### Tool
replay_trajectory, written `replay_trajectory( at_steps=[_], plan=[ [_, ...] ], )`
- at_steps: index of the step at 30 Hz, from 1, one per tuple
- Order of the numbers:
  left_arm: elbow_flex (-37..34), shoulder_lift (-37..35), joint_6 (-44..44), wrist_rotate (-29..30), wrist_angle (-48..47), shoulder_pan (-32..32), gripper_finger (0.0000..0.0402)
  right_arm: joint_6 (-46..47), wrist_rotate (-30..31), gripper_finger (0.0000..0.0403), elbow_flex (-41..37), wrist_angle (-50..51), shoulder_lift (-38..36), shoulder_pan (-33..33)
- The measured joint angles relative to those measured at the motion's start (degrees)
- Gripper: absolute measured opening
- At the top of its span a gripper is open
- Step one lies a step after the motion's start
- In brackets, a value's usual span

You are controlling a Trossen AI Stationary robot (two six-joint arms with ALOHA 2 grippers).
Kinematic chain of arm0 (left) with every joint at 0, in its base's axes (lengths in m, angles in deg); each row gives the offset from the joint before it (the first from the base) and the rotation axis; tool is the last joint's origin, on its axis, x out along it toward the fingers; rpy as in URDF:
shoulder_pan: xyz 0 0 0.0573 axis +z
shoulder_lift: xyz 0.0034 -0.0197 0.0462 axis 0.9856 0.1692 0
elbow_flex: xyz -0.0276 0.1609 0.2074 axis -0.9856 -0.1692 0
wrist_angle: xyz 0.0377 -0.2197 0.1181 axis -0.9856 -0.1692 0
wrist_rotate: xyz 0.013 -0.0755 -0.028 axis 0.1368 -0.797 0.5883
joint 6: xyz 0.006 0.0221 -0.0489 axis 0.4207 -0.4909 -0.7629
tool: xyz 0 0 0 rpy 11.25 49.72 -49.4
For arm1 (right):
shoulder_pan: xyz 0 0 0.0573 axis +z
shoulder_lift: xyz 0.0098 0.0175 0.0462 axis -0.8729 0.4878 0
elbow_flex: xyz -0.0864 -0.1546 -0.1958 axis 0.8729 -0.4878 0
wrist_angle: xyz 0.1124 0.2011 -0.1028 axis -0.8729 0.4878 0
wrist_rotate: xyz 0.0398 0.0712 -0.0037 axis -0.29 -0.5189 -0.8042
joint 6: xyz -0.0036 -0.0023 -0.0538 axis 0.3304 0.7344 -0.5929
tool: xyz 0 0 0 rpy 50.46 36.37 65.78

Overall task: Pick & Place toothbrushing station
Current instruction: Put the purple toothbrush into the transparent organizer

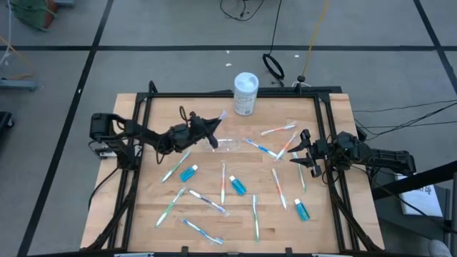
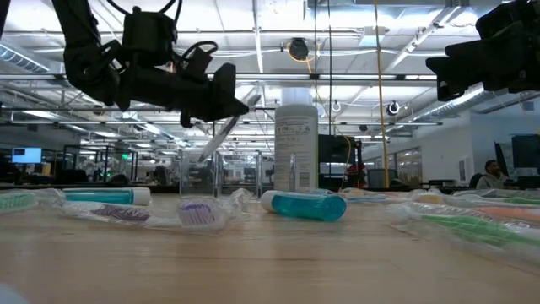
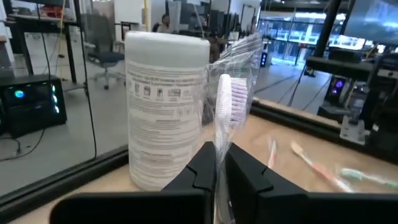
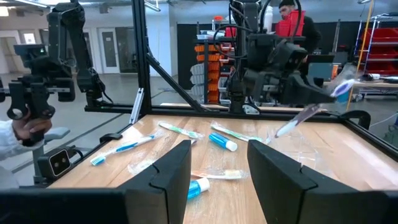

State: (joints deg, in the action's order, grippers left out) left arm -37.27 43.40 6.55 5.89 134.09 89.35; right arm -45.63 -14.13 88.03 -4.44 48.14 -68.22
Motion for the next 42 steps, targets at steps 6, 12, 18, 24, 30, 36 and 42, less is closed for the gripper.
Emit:
replay_trajectory(
  at_steps=[6, 12, 18, 24, 30, 36, 42],
  plan=[
    [0.02, -0.35, 0.66, 0.85, -7.97, -1.87, 0.0005, 0.02, 0.0, 0.0151, 0.0, 0.0, 0.0, 0.0],
    [0.02, -0.42, 0.48, 9.66, -14.85, -3.09, 0.0036, 0.35, 0.0, 0.0151, -0.02, 0.0, 0.0, 0.0],
    [0.0, -0.39, 0.05, 11.83, -15.46, -3.29, 0.0048, 0.39, 0.0, 0.0151, -0.01, 0.01, 0.0, 0.0],
    [0.0, -0.39, 0.18, 10.83, -15.75, -3.35, 0.005, 0.42, 0.0, 0.0151, -0.01, 0.0, 0.0, 0.0],
    [0.0, -0.9, 0.37, 10.84, -16.25, -3.58, 0.0052, 0.42, 0.0, 0.0151, -0.01, 0.0, 0.01, 0.0],
    [0.04, -4.66, -0.06, 10.86, -22.23, -3.59, 0.0082, 0.42, 0.0, 0.0151, 0.0, 0.02, 0.0, 0.0],
    [0.04, -11.95, -7.65, 10.84, -35.75, -3.57, 0.0129, 0.44, 0.0, 0.0151, -0.02, 0.0, 0.0, 0.0]
  ],
)
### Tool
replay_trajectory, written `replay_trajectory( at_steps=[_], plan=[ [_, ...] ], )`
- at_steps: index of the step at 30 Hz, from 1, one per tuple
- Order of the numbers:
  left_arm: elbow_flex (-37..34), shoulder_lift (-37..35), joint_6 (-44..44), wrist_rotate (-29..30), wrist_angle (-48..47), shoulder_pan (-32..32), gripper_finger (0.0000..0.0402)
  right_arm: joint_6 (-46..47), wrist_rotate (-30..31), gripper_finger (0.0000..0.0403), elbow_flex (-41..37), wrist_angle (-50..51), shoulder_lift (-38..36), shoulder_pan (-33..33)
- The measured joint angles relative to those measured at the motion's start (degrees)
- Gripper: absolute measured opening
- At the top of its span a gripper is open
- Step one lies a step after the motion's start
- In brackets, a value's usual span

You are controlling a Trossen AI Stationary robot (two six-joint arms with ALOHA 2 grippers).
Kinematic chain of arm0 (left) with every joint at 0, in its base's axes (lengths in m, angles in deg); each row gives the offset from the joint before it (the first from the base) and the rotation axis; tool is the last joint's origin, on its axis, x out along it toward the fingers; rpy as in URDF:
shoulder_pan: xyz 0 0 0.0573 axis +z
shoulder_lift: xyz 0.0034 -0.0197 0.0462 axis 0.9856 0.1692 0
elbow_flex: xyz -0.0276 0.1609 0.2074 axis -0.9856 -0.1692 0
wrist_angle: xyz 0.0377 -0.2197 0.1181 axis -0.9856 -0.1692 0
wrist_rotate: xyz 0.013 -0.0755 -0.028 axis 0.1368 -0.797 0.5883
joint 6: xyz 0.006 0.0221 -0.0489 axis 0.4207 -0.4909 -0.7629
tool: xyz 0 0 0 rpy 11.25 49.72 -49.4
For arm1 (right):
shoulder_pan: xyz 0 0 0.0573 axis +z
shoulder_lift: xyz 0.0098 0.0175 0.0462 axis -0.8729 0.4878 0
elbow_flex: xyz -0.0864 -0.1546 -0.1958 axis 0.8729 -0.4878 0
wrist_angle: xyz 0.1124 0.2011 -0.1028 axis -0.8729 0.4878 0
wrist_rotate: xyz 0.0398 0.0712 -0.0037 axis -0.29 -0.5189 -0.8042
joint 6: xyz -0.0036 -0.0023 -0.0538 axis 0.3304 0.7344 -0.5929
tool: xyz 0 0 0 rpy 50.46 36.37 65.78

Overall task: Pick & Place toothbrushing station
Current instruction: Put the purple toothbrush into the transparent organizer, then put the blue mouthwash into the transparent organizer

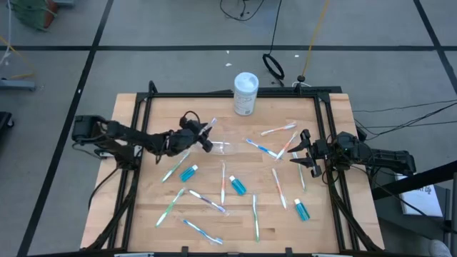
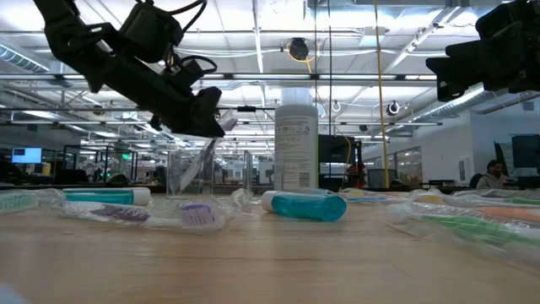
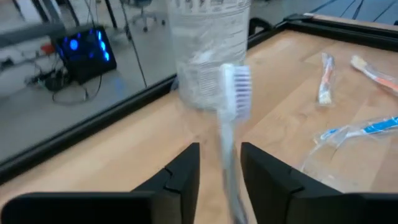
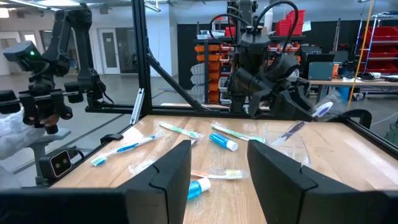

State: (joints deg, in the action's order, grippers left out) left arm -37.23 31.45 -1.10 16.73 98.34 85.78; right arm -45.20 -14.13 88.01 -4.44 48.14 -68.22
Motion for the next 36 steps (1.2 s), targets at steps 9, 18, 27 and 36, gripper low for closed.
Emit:
replay_trajectory(
  at_steps=[9, 18, 27, 36],
  plan=[
    [0.02, -12.93, -11.47, -8.22, -17.26, -2.11, 0.0136, 0.0, -0.02, 0.0151, -0.01, 0.02, 0.0, 0.0],
    [0.07, -19.01, -6.39, -11.26, -16.32, -6.9, 0.0117, 0.03, -0.02, 0.0151, 0.02, -0.03, 0.0, 0.0],
    [0.11, -19.46, 1.73, -23.03, -16.56, -7.68, 0.0094, 0.02, -0.02, 0.0151, 0.01, 0.0, 0.0, 0.0],
    [0.11, -19.41, -11.35, -26.6, -31.75, -14.64, 0.0093, 0.02, -0.02, 0.0151, 0.0, 0.0, 0.0, 0.0]
  ],
)
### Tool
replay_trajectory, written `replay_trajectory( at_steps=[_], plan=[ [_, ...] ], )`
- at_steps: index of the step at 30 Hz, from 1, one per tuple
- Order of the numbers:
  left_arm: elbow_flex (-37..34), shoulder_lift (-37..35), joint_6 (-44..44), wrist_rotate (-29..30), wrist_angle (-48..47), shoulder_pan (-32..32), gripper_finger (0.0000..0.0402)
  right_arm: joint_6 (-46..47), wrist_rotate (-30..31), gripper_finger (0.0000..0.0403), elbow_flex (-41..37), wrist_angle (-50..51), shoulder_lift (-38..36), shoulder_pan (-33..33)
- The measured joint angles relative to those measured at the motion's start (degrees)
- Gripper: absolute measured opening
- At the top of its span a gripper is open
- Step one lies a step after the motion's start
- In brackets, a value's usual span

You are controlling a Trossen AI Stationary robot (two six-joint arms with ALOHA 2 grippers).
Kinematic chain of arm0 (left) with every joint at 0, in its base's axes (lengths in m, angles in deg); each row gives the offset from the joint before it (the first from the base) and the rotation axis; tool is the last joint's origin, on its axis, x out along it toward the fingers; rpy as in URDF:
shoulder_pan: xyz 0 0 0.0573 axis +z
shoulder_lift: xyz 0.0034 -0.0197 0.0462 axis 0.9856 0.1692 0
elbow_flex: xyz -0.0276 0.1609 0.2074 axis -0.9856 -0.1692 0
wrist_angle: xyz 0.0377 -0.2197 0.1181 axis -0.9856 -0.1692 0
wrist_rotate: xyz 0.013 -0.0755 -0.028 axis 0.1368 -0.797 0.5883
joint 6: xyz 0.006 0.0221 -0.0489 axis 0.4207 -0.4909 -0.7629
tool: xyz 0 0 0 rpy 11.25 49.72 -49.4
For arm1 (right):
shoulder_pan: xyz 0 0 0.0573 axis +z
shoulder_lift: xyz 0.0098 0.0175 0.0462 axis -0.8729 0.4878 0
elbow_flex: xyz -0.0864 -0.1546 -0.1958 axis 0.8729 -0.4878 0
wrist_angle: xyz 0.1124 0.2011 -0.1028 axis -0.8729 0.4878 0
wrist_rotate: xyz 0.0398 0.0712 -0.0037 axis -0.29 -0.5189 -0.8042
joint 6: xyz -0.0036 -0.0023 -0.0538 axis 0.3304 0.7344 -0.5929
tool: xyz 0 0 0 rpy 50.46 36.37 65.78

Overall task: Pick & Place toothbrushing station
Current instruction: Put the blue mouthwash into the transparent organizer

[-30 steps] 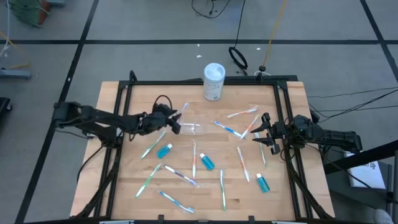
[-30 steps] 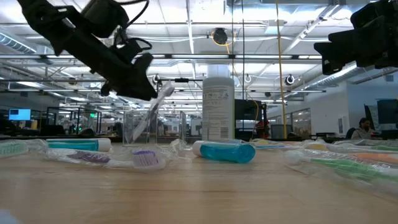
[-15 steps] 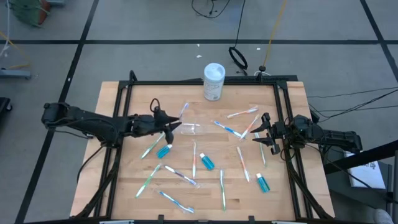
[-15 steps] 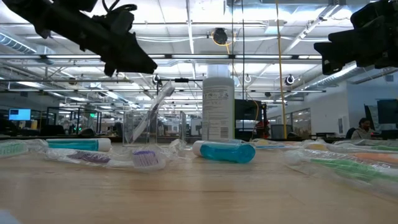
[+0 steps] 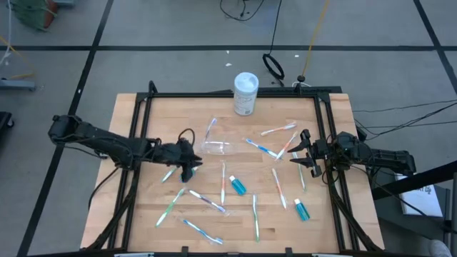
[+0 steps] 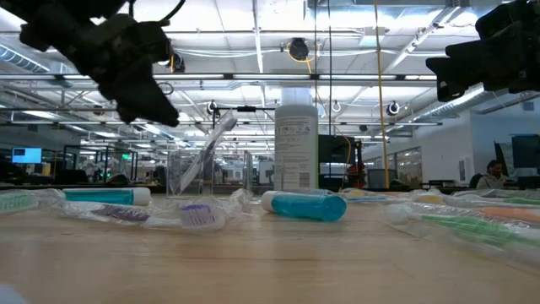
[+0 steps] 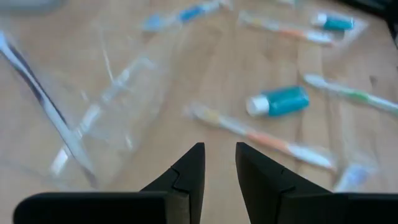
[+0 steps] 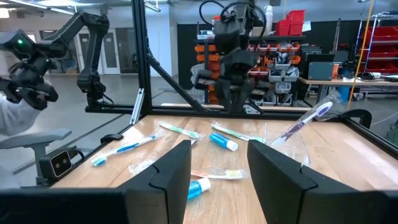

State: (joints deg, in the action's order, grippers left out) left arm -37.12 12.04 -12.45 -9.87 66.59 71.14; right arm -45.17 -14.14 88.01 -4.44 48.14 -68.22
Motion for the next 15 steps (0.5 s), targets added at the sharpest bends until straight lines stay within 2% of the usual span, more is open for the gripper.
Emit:
replay_trajectory(
  at_steps=[3, 8, 15],
  plan=[
    [0.0, 0.0, -2.93, -0.07, -0.81, -3.16, 0.0093, 0.0, 0.0, 0.0151, 0.0, 0.0, 0.0, 0.0],
    [0.0, 0.78, -3.01, -0.31, -0.64, -7.26, 0.0093, 0.0, 0.0, 0.0151, 0.02, 0.0, 0.01, 0.0],
    [0.02, 5.2, -3.02, -0.52, -1.34, -7.08, 0.0093, 0.0, 0.0, 0.0151, 0.01, 0.0, 0.01, 0.0]
  ],
)
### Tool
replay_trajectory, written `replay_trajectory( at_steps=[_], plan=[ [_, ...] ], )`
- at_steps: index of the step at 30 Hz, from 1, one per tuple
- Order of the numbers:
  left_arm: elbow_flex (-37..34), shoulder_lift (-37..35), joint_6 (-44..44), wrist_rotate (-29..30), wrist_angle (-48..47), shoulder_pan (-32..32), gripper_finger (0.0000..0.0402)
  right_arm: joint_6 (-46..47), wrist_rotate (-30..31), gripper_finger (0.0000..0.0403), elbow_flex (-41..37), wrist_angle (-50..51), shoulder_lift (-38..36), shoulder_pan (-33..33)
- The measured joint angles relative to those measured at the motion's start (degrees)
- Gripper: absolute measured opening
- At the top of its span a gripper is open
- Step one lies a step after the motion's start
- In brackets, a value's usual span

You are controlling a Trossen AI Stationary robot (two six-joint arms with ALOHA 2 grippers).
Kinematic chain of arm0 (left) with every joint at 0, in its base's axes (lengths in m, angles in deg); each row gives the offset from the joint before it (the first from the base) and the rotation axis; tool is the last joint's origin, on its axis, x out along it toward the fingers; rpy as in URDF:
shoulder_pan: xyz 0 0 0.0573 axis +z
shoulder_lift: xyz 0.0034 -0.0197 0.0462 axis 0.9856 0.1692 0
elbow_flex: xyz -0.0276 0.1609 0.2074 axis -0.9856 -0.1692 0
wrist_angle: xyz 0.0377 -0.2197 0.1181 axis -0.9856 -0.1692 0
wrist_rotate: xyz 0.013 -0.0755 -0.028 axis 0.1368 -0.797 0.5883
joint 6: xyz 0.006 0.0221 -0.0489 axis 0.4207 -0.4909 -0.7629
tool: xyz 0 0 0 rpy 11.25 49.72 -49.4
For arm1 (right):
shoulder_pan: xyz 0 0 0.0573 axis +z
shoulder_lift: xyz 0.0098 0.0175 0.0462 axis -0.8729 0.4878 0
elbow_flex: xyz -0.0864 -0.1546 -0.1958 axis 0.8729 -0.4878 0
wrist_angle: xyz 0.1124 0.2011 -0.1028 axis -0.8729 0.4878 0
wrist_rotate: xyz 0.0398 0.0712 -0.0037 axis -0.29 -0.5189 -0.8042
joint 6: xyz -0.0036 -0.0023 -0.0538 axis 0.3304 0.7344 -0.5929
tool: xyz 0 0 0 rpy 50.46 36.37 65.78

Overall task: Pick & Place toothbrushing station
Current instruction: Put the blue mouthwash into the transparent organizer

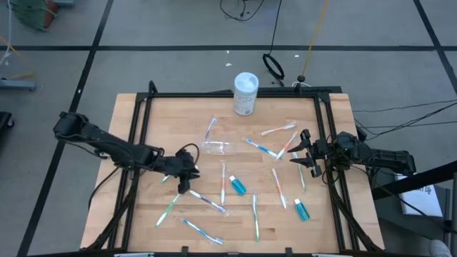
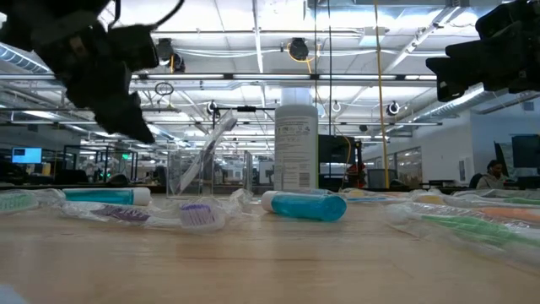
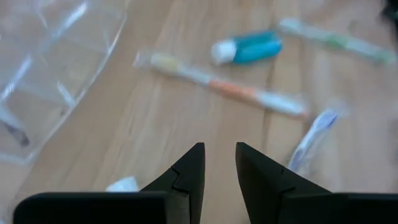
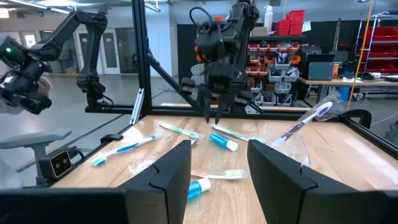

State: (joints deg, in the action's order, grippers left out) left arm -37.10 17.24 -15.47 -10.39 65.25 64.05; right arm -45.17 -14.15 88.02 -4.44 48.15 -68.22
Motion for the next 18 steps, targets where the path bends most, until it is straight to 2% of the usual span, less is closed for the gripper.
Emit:
replay_trajectory(
  at_steps=[6, 11, 18],
  plan=[
    [-0.02, 5.0, 2.03, -1.87, -0.42, 1.81, 0.0093, 0.0, 0.0, 0.0151, 0.01, 0.01, 0.01, -0.01],
    [-0.02, 5.36, 3.23, -7.11, -0.45, 5.49, 0.0093, 0.0, 0.0, 0.0151, -0.01, 0.0, -0.01, 0.0],
    [-0.02, 5.36, 3.66, -10.4, -0.83, 9.37, 0.0093, 0.0, 0.0, 0.0151, 0.01, 0.02, 0.01, -0.02]
  ],
)
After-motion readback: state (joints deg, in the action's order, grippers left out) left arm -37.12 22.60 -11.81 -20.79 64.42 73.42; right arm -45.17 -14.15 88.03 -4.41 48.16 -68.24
